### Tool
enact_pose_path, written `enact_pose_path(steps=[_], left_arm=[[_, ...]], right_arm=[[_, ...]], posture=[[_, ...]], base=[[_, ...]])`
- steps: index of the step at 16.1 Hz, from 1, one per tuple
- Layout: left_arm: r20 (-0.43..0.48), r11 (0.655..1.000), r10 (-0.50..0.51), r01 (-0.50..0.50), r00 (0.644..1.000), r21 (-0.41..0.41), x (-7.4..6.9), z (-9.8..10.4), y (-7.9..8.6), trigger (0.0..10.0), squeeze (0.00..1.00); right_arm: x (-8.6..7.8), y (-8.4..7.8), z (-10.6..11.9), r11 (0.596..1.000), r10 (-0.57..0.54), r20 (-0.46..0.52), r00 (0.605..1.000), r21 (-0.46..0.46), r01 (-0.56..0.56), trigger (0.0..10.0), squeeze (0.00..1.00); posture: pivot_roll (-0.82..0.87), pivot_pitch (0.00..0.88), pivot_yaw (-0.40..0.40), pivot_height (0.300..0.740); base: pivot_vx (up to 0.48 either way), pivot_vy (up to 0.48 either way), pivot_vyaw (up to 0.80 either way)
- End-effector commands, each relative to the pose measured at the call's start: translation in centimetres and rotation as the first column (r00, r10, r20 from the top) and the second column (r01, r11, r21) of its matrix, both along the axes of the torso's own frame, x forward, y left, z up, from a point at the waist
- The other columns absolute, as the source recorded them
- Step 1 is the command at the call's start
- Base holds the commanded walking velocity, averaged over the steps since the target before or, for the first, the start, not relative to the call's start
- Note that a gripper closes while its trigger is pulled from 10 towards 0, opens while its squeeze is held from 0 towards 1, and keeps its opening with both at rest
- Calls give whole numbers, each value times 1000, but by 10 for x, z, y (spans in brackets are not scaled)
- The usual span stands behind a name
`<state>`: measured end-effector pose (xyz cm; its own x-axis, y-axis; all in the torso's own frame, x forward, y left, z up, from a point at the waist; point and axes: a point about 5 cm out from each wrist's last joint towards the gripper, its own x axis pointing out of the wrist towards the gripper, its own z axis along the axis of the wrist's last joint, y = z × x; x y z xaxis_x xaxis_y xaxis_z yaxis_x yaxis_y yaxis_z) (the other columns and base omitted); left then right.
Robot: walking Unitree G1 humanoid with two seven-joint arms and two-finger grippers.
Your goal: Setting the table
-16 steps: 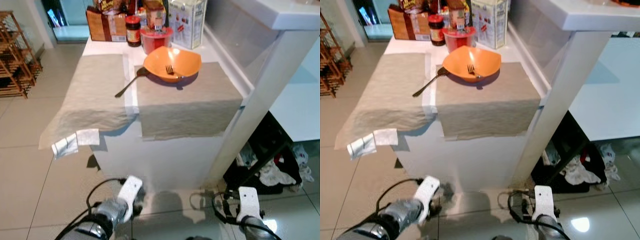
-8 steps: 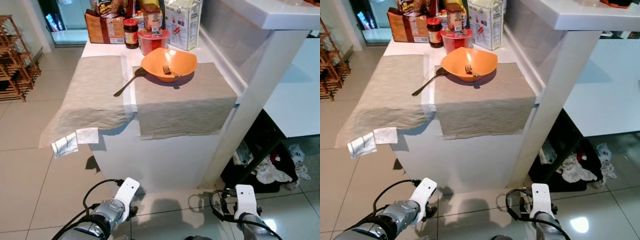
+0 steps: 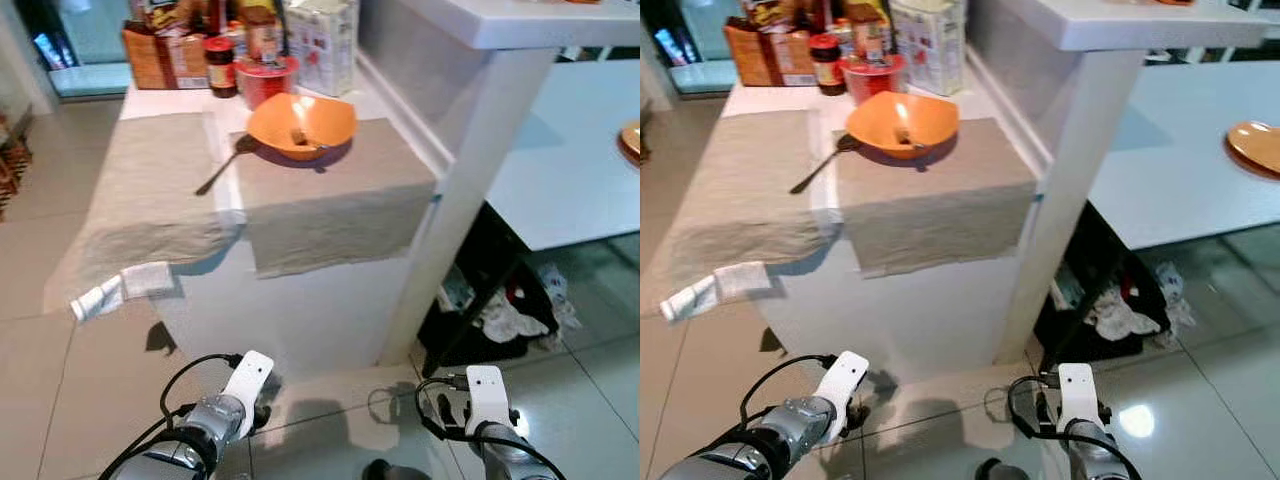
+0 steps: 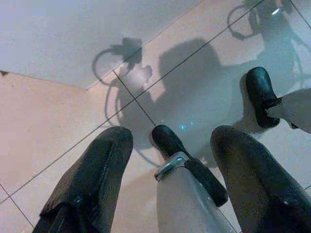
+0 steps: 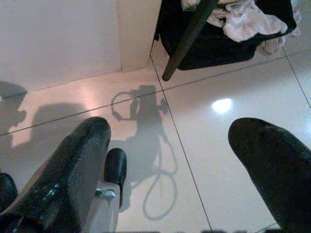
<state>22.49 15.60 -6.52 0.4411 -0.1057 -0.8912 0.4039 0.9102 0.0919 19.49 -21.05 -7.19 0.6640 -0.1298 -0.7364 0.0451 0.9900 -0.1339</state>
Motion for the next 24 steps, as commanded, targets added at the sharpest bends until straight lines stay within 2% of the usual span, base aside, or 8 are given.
enact_pose_path(steps=[1,10,18,20,24], left_arm=[[4,1000,0,0,1000,6,1,0,-1,10000,0],[15,999,46,-46,999,1,-5,-3,2,10000,0],[7,999,36,-36,999,16,-13,-8,5,10000,0],[-3,999,41,-40,999,5,-18,-11,5,10000,0],[-3,999,41,-40,999,5,-18,-11,5,10000,0]], right_arm=[[4,-1,2,1000,1,13,1000,-11,-1,10000,0],[4,1,2,999,33,9,999,-19,-33,10000,0],[4,6,1,998,57,0,998,-24,-57,10000,0],[1,4,0,1000,20,5,1000,-11,-20,10000,0],[1,4,0,1000,20,5,1000,-11,-20,10000,0]], posture=[[-34,0,-8,740],[-38,0,-13,740],[-43,0,-2,740],[-47,0,-4,740],[-47,0,-4,740]], base=[[0,0,0],[0,0,0],[0,0,0],[0,0,0],[0,0,0]])
